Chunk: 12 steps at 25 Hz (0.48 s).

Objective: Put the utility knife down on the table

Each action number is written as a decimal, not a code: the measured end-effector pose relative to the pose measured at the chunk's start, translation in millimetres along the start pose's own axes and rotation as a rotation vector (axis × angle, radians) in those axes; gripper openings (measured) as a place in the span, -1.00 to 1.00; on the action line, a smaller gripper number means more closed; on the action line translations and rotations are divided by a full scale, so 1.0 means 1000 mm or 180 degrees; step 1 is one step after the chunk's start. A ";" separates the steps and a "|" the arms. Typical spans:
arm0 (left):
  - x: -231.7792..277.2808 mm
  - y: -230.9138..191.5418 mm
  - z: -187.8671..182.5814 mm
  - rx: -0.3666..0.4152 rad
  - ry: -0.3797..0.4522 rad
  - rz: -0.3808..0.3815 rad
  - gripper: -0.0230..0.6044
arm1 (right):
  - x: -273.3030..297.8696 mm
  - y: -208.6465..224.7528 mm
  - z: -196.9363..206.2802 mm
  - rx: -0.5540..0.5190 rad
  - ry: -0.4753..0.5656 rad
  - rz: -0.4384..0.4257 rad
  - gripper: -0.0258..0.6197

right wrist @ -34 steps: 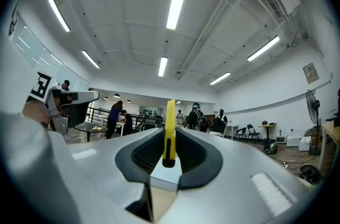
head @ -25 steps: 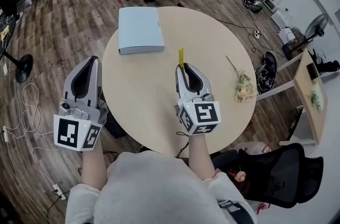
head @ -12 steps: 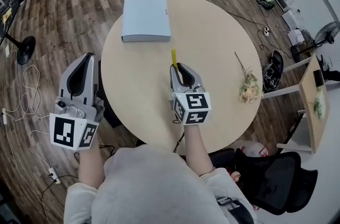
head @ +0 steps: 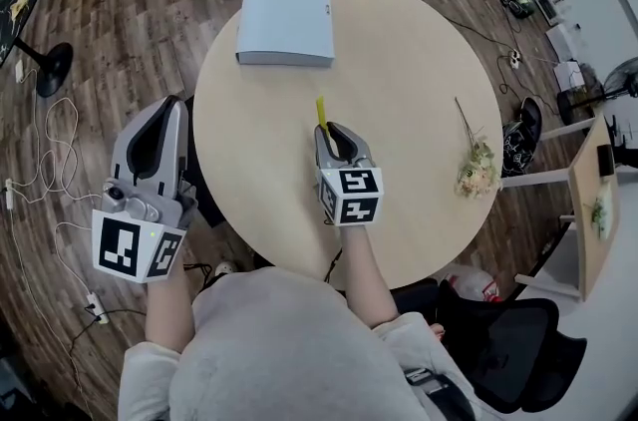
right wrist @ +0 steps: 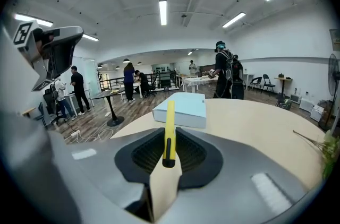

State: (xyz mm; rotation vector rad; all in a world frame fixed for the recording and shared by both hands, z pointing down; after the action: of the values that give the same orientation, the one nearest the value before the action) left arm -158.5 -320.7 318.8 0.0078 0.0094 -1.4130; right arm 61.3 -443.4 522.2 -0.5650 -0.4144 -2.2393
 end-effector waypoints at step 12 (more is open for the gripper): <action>0.000 -0.012 0.014 -0.0020 -0.0180 -0.0191 -0.90 | 0.045 0.000 0.039 0.0017 -0.0450 -0.0067 -0.69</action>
State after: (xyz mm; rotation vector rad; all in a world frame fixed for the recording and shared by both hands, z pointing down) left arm -170.6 -323.1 333.3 -0.0379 -0.0329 -1.4726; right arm 44.3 -452.7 578.3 -0.7217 -0.4998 -2.2250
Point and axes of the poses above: the fingertips, and each gripper's own axes: x forward along the fingers, y to its right, z out of its underside, the point moved 5 cm from there along -x, backward along the fingers, and after that the axes turned 7 degrees about -y, right-handed, at the moved point
